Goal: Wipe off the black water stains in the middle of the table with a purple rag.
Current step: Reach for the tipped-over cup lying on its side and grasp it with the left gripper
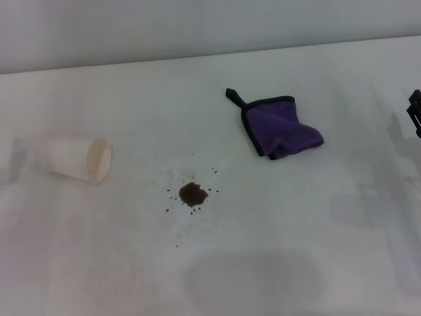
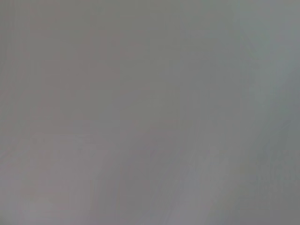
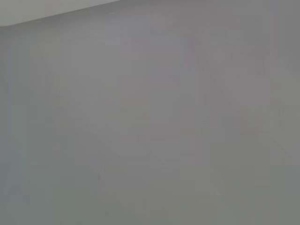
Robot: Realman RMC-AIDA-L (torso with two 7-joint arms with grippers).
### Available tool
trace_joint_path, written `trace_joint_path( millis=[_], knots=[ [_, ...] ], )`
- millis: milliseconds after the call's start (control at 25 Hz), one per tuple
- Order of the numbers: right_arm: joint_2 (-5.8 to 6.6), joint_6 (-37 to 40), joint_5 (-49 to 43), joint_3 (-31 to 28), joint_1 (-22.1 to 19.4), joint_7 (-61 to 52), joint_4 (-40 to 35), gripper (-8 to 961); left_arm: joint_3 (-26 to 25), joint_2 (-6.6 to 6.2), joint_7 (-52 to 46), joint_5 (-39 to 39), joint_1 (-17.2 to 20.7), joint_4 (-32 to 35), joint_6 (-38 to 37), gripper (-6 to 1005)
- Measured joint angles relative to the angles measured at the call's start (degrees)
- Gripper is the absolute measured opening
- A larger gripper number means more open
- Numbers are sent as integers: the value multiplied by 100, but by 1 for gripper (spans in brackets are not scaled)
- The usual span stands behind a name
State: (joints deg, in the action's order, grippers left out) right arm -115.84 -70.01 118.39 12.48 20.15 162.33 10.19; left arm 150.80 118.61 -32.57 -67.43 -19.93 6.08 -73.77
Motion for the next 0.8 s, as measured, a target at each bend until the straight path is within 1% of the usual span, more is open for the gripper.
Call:
trace_joint_path(
  millis=[120,200,320,440,520,560,640,720,760,800],
  knots=[
    [0,10,0,0,44,0,-27,716,2,-24,-526,748,-464,-526,-39,875],
    [0,17,0,0,74,0,-43,716,3,-72,-939,1146,-726,-797,-111,875],
    [0,55,0,0,154,0,-54,716,5,-228,-1613,1784,-1113,-1097,-269,874],
    [9,101,0,0,208,0,-60,716,44,-423,-2148,2343,-1485,-1338,-547,874],
    [14,114,0,0,229,0,-63,716,258,-597,-2658,2579,-1719,-1556,-811,873],
    [15,117,0,0,235,0,-63,716,354,-640,-2817,2611,-1778,-1633,-898,873],
    [16,119,0,0,238,0,-63,716,838,-778,-3279,2631,-1997,-2022,-1215,873],
    [17,120,0,0,239,0,-67,716,1133,-838,-3626,2748,-2183,-2449,-1487,873],
    [17,120,0,0,240,0,-71,716,1218,-858,-3815,2959,-2323,-2826,-1699,872],
    [18,120,0,0,240,0,-84,716,1215,-861,-3881,3122,-2412,-3070,-1823,872]
  ],
)
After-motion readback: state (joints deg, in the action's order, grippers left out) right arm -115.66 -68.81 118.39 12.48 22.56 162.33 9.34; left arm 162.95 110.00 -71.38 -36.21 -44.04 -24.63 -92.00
